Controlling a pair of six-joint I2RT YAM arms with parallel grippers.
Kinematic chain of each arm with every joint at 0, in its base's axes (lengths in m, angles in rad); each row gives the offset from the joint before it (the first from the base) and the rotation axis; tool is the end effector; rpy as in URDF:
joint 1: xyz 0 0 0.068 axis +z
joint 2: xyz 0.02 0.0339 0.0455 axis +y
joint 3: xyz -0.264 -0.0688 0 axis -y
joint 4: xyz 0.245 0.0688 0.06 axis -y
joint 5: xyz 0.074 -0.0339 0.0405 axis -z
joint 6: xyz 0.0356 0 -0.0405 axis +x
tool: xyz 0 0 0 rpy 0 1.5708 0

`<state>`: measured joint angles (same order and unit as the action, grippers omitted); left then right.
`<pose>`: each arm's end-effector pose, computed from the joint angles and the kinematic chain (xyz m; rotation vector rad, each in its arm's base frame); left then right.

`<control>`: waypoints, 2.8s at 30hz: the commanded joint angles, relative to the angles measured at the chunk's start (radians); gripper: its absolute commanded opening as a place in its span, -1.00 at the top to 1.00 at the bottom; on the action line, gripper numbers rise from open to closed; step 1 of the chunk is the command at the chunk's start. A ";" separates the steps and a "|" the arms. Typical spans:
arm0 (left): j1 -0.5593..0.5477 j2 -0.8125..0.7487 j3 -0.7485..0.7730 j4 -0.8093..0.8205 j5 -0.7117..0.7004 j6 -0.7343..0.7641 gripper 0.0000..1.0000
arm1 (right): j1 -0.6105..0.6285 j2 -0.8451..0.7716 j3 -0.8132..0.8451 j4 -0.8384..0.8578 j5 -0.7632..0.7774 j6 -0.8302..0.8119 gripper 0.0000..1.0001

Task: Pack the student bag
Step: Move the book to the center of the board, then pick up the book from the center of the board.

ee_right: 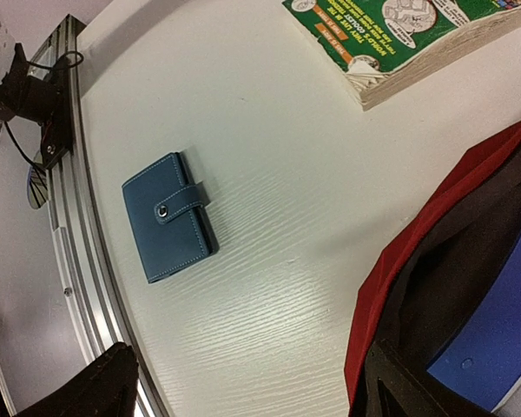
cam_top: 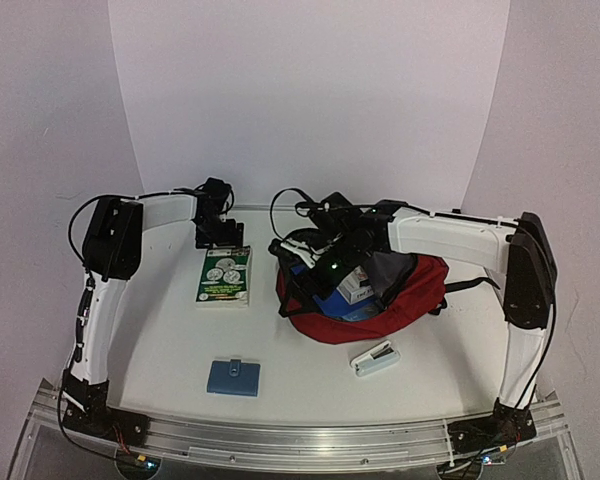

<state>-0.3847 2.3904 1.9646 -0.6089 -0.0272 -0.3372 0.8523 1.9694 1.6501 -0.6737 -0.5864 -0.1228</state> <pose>0.4794 -0.1931 0.1529 0.0525 2.6215 -0.2210 0.2686 0.3371 0.2500 -1.4392 2.2110 1.0197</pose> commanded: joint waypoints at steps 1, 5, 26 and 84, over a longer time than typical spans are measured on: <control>0.004 -0.051 -0.096 -0.014 0.021 -0.012 -0.79 | 0.013 -0.026 0.030 0.017 0.017 0.005 -0.83; -0.003 -0.158 -0.283 0.054 0.057 -0.047 -0.70 | 0.025 0.030 0.067 0.046 0.014 0.043 -0.84; -0.048 -0.898 -0.973 0.182 0.115 -0.318 -0.89 | 0.108 0.417 0.386 0.151 0.004 0.361 -0.61; -0.118 -1.321 -1.175 0.228 0.100 -0.483 -0.98 | 0.059 0.310 0.336 0.559 -0.282 0.680 1.00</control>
<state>-0.5360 1.2123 0.6733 -0.2840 0.1009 -0.8850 0.9085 2.4547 1.9610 -0.2010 -0.8445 0.6517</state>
